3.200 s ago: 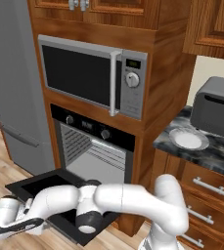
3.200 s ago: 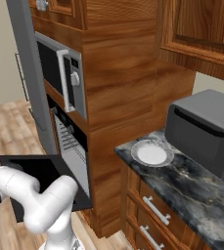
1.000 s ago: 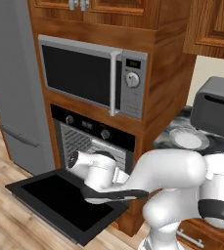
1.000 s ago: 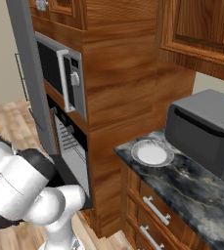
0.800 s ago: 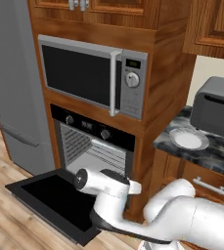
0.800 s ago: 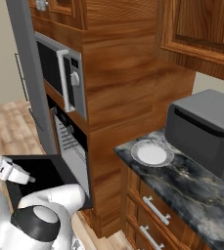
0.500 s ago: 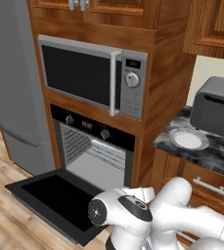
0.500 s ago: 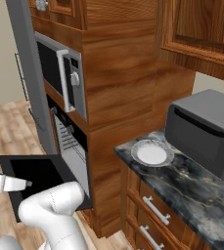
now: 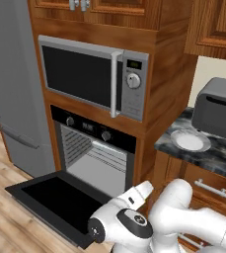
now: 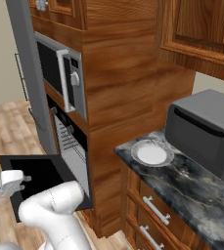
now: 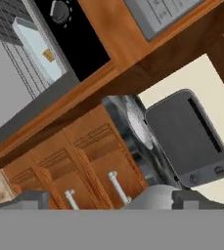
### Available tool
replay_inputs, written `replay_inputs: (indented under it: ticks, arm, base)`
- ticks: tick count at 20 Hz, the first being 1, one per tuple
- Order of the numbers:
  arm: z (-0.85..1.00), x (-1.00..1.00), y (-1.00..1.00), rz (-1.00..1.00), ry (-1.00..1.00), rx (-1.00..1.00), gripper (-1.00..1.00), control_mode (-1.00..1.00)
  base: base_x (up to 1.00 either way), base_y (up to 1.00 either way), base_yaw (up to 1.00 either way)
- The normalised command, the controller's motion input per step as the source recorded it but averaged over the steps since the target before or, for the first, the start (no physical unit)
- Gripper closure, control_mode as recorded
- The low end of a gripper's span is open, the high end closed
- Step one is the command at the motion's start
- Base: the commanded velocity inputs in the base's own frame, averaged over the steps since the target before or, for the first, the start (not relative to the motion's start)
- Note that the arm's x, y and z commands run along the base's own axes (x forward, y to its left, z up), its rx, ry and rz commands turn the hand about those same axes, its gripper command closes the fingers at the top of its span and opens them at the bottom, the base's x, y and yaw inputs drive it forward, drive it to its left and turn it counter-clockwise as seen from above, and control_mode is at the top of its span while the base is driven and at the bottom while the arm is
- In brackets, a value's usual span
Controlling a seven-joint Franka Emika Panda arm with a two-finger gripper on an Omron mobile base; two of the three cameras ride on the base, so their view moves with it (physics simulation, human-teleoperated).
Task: Take the baked cake out of the oven and place it on the plate for cooling. Then close the oven door.
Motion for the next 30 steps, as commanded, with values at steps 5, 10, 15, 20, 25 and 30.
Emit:
replay_inputs:
  ticks: [5,10,15,20,25,30]
  arm:
    - [0.12,0.0,0.85,-0.15,0.26,-0.32,-1.0,-1.0]
    - [0.0,0.2,0.53,-0.05,0.08,-0.18,-1.0,-1.0]
    - [0.0,0.48,0.02,0.0,0.0,-0.05,-1.0,-1.0]
    - [0.0,0.59,0.0,0.0,0.0,-0.01,-1.0,-1.0]
    - [0.0,0.53,-0.02,0.0,0.0,0.0,-1.0,-1.0]
    - [0.0,0.35,-0.33,0.01,0.0,0.02,-1.0,-1.0]
  base:
    - [0.0,0.0,0.0]
    - [0.0,0.0,0.0]
    - [0.0,0.0,0.0]
    - [0.0,0.0,0.0]
    - [0.0,0.0,0.0]
    - [0.0,0.0,0.0]
